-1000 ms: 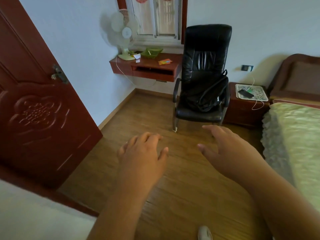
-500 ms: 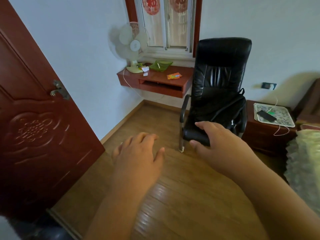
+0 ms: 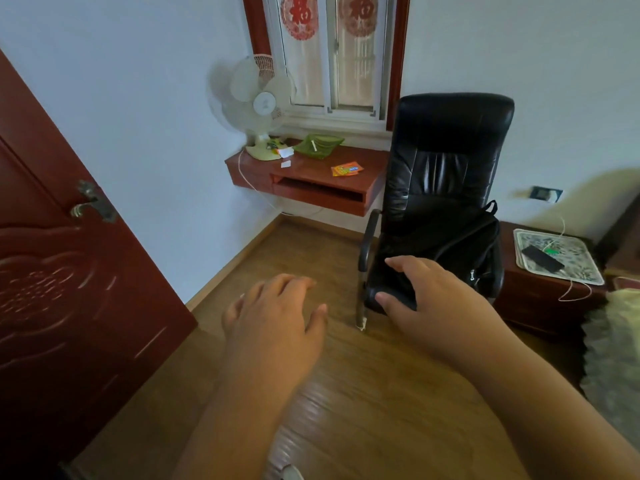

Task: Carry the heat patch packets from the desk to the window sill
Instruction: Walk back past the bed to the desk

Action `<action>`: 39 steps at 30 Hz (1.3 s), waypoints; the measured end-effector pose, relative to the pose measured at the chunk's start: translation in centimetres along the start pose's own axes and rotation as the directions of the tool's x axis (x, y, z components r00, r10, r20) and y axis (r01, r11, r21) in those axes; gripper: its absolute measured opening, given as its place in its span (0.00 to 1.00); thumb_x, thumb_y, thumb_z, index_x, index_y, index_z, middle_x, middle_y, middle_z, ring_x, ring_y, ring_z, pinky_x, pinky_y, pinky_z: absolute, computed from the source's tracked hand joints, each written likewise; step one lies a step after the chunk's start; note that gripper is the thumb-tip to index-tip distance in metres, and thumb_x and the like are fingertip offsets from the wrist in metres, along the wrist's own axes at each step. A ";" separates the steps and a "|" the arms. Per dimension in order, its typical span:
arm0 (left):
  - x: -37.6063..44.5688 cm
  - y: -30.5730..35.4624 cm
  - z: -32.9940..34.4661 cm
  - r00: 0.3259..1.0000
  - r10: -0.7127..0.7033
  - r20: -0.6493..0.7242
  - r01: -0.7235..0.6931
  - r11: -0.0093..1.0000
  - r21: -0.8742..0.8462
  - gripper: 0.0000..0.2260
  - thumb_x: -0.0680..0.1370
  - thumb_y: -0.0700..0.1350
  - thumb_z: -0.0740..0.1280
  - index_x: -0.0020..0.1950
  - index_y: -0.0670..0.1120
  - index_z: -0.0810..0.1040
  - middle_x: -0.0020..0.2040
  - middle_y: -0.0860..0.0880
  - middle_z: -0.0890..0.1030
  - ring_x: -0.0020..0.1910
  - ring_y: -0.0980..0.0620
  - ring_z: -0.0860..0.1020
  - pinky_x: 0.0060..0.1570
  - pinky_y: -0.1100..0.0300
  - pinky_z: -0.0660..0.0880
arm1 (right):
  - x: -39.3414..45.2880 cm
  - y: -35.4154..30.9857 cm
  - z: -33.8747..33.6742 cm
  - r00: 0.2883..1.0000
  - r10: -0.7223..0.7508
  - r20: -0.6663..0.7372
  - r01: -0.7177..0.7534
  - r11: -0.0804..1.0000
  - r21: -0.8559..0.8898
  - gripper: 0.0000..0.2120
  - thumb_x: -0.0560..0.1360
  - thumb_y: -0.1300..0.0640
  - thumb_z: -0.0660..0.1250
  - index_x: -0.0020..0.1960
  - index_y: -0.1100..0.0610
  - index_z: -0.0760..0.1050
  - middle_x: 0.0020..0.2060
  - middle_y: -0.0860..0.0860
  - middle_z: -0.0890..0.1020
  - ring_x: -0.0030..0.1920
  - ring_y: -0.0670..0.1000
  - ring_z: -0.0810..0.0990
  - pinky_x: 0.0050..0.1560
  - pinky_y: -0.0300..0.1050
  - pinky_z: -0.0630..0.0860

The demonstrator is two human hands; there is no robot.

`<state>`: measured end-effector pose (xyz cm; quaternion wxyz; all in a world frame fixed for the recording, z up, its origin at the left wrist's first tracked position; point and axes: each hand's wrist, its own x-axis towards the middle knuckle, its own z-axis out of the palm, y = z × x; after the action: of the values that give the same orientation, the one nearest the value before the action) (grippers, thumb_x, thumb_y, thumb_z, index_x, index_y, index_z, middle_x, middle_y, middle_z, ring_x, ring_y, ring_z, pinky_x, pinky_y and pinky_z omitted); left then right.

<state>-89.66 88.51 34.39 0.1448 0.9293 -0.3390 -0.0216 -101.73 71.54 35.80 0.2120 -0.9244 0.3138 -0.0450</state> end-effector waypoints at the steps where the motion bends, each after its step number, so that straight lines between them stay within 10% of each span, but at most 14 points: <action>1: 1.2 -0.4 0.0 1.000 0.009 -0.001 -0.009 1.000 -0.008 0.19 0.81 0.64 0.57 0.72 0.65 0.65 0.72 0.63 0.68 0.73 0.59 0.65 0.73 0.49 0.61 | 0.9 -0.3 0.0 1.000 0.009 -0.004 -0.009 1.000 -0.005 0.32 0.80 0.38 0.64 0.81 0.43 0.60 0.75 0.44 0.72 0.69 0.48 0.76 0.67 0.52 0.78; 24: 29.4 -11.6 -1.6 0.978 0.189 0.090 -0.188 0.982 -0.021 0.21 0.81 0.64 0.58 0.74 0.65 0.64 0.74 0.61 0.67 0.75 0.57 0.65 0.74 0.51 0.62 | 25.8 -8.5 3.5 0.969 0.213 -0.127 -0.220 0.974 -0.051 0.32 0.79 0.36 0.63 0.80 0.41 0.60 0.77 0.43 0.69 0.75 0.49 0.71 0.71 0.54 0.74; 39: 47.8 -6.9 -0.7 1.000 0.019 -0.009 -0.019 1.000 0.005 0.19 0.82 0.62 0.58 0.73 0.63 0.66 0.74 0.60 0.69 0.75 0.55 0.65 0.74 0.47 0.62 | 48.0 -3.6 -0.9 0.993 0.031 -0.111 -0.032 0.999 -0.003 0.30 0.80 0.36 0.63 0.79 0.43 0.63 0.77 0.44 0.71 0.73 0.51 0.73 0.69 0.54 0.74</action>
<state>-48.50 63.35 35.90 0.1443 0.9264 -0.3474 -0.0150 -61.53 45.06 35.72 0.1925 -0.9159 0.3398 -0.0923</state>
